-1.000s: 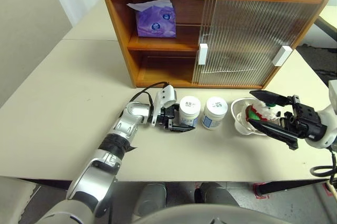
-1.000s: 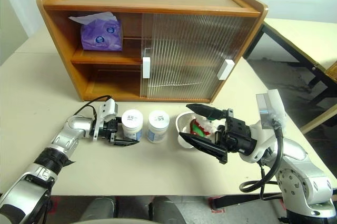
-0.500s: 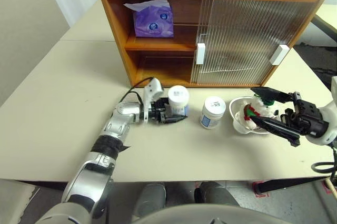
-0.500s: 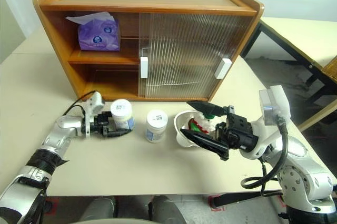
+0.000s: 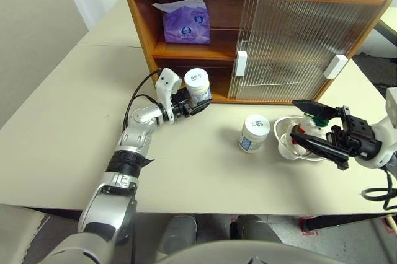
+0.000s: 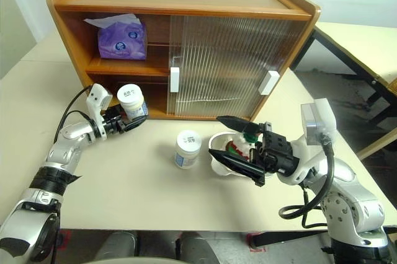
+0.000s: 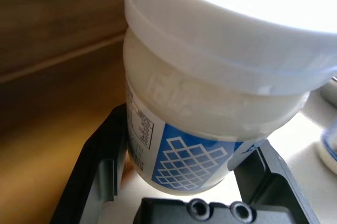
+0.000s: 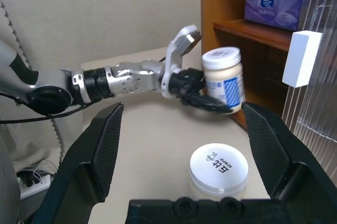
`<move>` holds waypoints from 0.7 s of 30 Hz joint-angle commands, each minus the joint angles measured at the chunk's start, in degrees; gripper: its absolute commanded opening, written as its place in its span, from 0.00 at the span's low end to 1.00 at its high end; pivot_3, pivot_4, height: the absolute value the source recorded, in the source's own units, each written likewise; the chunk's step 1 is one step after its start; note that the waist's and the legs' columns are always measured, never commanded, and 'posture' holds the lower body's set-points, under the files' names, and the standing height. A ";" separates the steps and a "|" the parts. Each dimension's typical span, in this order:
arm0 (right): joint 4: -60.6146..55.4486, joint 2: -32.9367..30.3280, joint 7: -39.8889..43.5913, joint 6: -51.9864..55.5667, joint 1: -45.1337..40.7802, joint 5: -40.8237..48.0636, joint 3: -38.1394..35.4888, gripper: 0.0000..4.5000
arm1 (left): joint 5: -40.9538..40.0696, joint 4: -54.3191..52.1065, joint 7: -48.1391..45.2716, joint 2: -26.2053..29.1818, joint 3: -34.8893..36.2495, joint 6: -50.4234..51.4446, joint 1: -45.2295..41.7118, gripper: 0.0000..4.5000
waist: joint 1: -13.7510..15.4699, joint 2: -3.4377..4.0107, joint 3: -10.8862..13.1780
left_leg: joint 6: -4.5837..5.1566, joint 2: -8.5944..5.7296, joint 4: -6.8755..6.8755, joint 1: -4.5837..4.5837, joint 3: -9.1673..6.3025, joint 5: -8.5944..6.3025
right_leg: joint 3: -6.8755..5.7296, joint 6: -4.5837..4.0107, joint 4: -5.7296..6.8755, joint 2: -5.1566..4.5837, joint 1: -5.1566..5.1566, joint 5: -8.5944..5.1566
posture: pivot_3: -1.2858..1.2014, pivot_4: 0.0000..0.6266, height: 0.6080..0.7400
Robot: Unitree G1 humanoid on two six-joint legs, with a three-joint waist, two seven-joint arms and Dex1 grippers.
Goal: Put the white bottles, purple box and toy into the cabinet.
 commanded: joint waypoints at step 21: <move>0.06 0.58 -0.13 -0.72 -0.08 -1.35 0.17 1.00 | 9.08 16.56 22.14 -6.04 0.42 -0.61 -10.93 0.70 | 0.08 -0.03 0.02 | -0.07 -0.05 0.03 0.04 0.00 0.05 | 0.01 0.49 -0.02 0.01 0.03 0.27 | 0.54 0.05 1.00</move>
